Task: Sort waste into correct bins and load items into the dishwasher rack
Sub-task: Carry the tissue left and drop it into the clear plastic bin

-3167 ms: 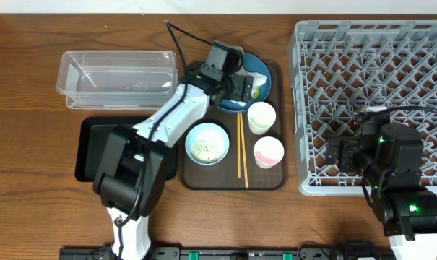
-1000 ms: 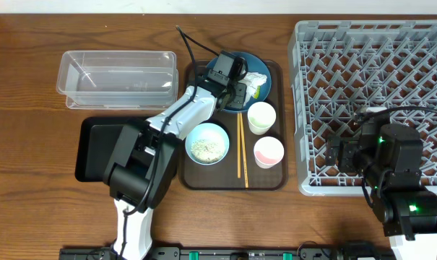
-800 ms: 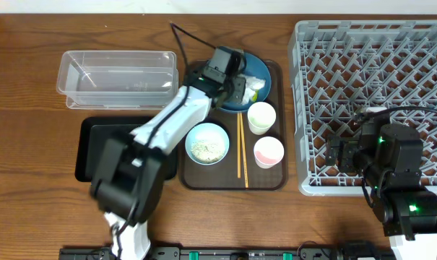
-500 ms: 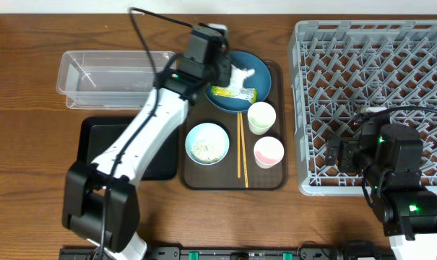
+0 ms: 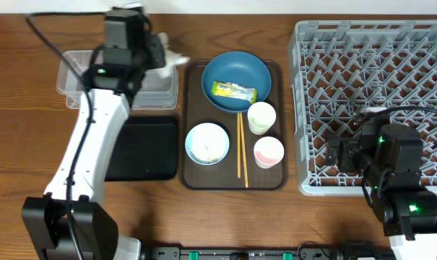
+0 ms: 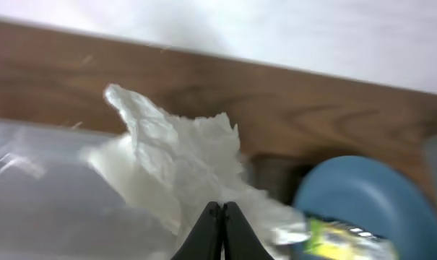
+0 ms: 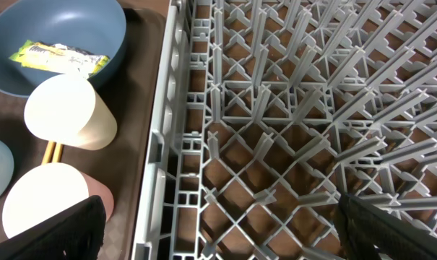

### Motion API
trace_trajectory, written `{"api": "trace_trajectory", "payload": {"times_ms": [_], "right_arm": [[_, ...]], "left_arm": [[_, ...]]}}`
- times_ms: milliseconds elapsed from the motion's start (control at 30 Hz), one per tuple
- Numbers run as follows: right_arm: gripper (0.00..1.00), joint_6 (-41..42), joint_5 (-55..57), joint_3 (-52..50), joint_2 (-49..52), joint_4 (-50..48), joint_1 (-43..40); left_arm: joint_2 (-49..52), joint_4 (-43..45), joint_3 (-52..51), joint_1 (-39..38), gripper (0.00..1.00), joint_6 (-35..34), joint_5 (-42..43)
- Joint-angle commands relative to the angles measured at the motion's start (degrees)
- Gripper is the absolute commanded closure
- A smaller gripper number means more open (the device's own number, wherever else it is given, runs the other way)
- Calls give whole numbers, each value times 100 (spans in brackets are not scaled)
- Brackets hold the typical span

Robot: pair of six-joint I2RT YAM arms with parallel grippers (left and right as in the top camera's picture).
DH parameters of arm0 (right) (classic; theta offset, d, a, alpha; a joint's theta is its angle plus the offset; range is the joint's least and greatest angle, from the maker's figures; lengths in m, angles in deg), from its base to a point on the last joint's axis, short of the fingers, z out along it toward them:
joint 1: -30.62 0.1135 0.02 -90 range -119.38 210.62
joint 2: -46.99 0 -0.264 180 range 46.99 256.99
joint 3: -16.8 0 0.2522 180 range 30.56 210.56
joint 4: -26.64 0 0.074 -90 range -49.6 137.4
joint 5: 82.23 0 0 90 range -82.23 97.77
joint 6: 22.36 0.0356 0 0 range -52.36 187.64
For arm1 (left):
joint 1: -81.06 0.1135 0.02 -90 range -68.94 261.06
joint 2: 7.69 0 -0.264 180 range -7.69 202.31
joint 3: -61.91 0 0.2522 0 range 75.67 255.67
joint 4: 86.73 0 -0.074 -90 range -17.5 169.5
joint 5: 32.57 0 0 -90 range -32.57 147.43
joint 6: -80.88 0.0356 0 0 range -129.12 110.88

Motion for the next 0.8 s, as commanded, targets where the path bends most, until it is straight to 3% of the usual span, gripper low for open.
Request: {"api": "trace_trajectory", "payload": {"times_ms": [0, 167, 267, 300, 533, 767], "right_arm": [[1, 37, -44, 136, -20, -4, 26], [1, 39, -44, 136, -20, 0, 26], [1, 39, -44, 136, -22, -7, 26], [1, 39, -44, 136, -20, -7, 26], [1, 39, -44, 136, -20, -2, 26], [1, 39, -46, 136, -20, -2, 26]], "left_arm": [[109, -166, -7, 155, 94, 74, -55], [249, -350, -17, 249, 92, 74, -52], [264, -332, -17, 240, 58, 72, -50], [264, -328, -17, 229, 55, 72, -50], [273, -264, -17, -57, 49, -76, 518], [516, 85, -20, -892, 47, -1320, 595]]}}
